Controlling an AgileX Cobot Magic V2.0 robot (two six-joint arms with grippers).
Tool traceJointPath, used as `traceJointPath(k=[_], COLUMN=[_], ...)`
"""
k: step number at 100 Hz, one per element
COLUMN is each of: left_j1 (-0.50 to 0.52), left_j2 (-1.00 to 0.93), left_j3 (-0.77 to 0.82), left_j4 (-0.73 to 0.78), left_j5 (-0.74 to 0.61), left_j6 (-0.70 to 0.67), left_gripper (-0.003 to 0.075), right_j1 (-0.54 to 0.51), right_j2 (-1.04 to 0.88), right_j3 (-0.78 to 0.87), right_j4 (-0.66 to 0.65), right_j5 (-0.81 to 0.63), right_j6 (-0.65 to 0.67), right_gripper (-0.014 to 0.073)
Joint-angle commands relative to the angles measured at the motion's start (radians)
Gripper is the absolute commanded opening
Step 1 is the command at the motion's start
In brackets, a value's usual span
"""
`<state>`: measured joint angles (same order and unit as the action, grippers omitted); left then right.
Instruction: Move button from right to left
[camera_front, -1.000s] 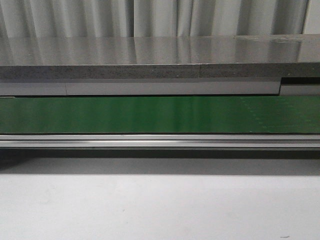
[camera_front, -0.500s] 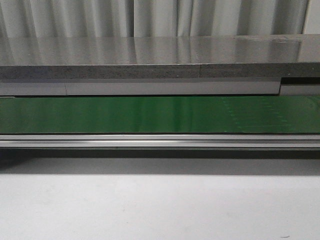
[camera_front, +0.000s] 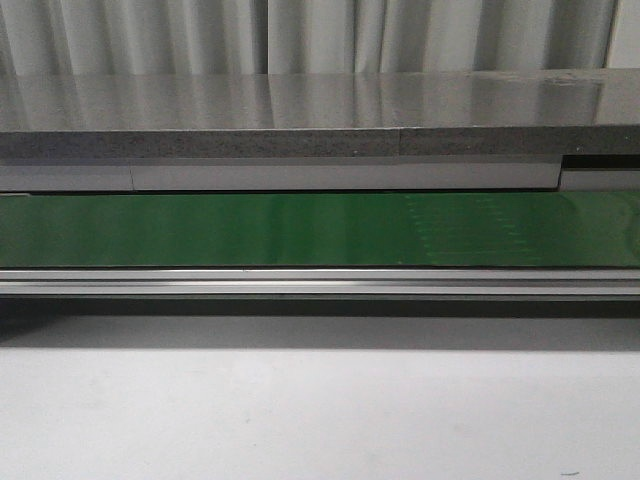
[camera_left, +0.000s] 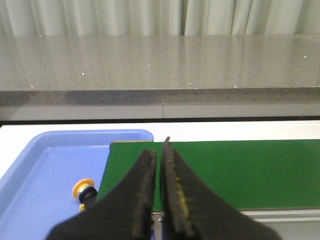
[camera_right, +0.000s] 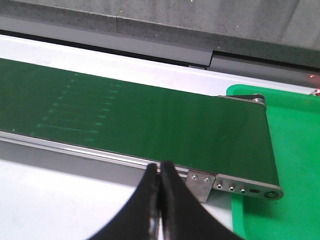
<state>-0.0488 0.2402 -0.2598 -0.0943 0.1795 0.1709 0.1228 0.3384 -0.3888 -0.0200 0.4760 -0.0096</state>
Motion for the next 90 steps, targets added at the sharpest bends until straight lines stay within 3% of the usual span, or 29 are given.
traceJointPath(k=[1, 19, 45, 90], left_j1=[-0.006, -0.006, -0.006, -0.006], left_j2=[-0.020, -0.121, -0.281, -0.281], left_j3=[0.014, 0.131, 0.259, 0.298], left_j4=[0.041, 0.077, 0.113, 0.151], left_j5=[-0.151, -0.179, -0.179, -0.211], left_j6=[-0.004, -0.006, -0.112, -0.171], left_gripper=[0.0005, 0.0005, 0.0005, 0.0005], right_j1=[0.002, 0.002, 0.002, 0.002], right_j2=[0.001, 0.001, 0.001, 0.001], right_j3=[-0.028, -0.028, -0.028, -0.028], right_j4=[-0.001, -0.001, -0.001, -0.001], right_j5=[-0.074, -0.074, -0.074, -0.072], right_j6=[-0.007, -0.007, -0.007, -0.007], right_gripper=[-0.0068, -0.0068, -0.0068, -0.0068])
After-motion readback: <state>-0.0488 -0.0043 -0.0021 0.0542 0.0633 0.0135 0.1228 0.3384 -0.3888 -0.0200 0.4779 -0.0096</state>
